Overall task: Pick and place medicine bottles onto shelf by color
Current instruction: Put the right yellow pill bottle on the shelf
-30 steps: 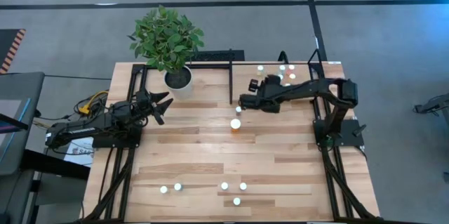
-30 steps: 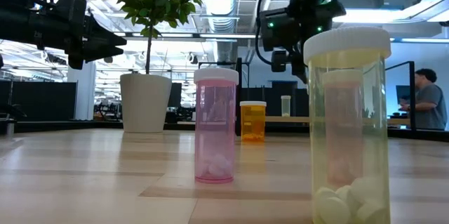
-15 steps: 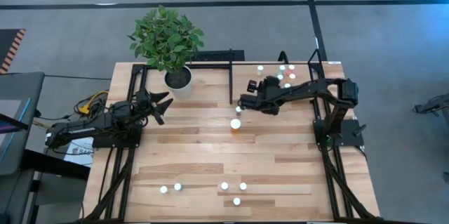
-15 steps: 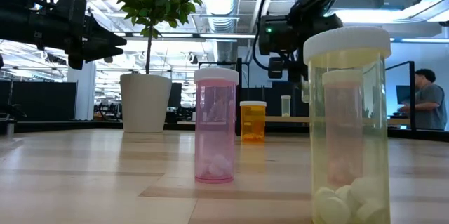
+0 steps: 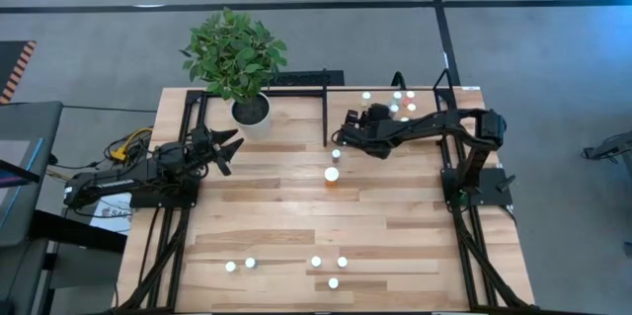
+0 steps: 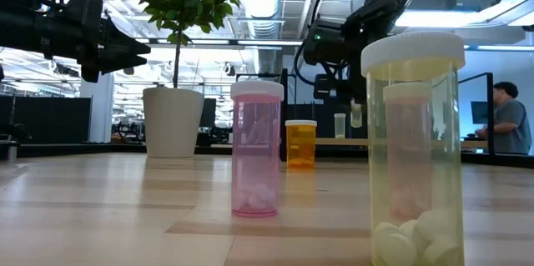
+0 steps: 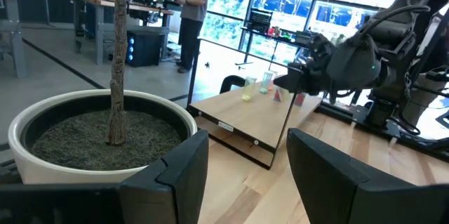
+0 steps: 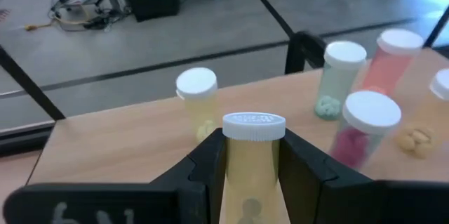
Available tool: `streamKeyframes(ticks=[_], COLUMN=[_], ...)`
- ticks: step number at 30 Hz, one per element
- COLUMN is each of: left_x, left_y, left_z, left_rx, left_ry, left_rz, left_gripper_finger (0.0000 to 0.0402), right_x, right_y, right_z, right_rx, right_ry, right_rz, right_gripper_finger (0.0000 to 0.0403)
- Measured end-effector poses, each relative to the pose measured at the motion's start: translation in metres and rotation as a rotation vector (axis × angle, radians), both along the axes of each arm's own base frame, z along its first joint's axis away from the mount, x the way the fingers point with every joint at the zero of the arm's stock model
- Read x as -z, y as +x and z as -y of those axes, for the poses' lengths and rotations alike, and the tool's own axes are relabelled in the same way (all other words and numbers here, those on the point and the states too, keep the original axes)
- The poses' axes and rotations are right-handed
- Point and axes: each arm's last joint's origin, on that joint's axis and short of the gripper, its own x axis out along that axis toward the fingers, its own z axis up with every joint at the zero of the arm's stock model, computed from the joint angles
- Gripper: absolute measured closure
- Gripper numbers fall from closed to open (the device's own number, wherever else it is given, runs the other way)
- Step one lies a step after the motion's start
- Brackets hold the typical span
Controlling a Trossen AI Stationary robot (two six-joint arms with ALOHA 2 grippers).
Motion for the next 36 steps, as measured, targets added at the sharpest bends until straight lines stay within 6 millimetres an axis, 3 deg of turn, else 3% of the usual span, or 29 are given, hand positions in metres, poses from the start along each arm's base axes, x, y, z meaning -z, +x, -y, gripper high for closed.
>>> streamKeyframes(ticks=[23,32,36], left_x=[0.000,0.000,0.000], left_y=[0.000,0.000,0.000], left_z=[0.000,0.000,0.000], left_rx=[0.000,-0.001,0.000], left_ry=[0.000,0.000,0.000], left_rz=[0.000,0.000,0.000], left_gripper_finger=[0.0220,0.0220,0.0220], right_x=[0.021,0.055,0.060], right_y=[-0.008,0.005,0.008], right_z=[0.008,0.001,-0.008], right_rx=[-0.012,-0.009,-0.005], right_ry=[-0.117,-0.175,-0.237], right_rz=[-0.049,-0.092,-0.107], right_gripper_finger=[0.0273,0.0273,0.0273])
